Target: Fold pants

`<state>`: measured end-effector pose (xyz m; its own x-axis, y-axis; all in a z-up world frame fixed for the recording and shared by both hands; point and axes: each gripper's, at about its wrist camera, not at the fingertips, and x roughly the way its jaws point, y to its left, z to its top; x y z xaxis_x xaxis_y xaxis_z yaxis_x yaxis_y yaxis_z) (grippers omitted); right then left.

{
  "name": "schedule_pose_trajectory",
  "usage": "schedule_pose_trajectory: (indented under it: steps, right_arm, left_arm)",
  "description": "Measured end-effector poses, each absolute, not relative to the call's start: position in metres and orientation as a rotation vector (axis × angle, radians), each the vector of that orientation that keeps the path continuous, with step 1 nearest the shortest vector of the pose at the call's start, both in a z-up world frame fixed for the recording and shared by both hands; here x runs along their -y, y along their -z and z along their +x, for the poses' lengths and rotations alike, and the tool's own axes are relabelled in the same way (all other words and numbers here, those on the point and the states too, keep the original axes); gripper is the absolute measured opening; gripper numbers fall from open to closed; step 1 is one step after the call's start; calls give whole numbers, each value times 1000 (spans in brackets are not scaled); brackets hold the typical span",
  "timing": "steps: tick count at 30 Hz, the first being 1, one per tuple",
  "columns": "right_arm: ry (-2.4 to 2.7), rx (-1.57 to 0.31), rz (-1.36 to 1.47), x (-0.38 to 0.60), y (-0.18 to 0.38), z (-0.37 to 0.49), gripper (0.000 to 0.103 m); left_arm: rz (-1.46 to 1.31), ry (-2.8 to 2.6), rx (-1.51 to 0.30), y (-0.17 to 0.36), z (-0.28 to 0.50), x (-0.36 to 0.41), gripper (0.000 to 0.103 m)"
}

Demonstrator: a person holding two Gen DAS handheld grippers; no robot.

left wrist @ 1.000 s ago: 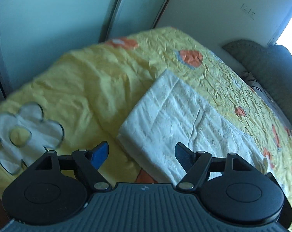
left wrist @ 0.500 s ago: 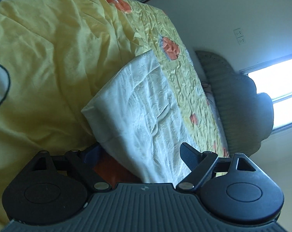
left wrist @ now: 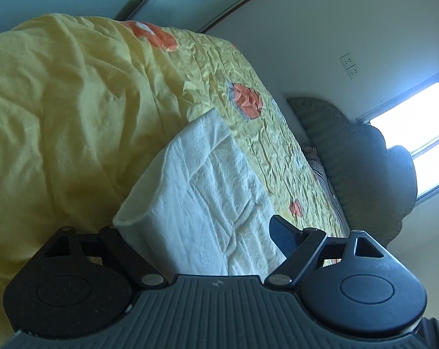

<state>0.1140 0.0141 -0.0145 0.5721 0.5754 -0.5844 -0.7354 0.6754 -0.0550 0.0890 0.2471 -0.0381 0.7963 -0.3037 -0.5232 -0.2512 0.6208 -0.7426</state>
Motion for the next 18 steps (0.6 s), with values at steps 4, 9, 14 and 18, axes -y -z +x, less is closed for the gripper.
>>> schedule_pose_trajectory:
  steps: [4,9,14,18]
  right_arm:
    - [-802,-570,-266,-2,18,114,59]
    - [-774,-569,-291,-20,16,127,60]
    - [-797,-623,-245,-26,28,142,60]
    - [-811,-580,-148,-12,21,143,62]
  left_arm:
    - [-910,43,-662,39,94,-252,81]
    - [-830,1,-691,36,108,-254,41]
    - [-678,-45,-666,25,102,-241,14]
    - [-560,-72,-597,-3,89,-211,13]
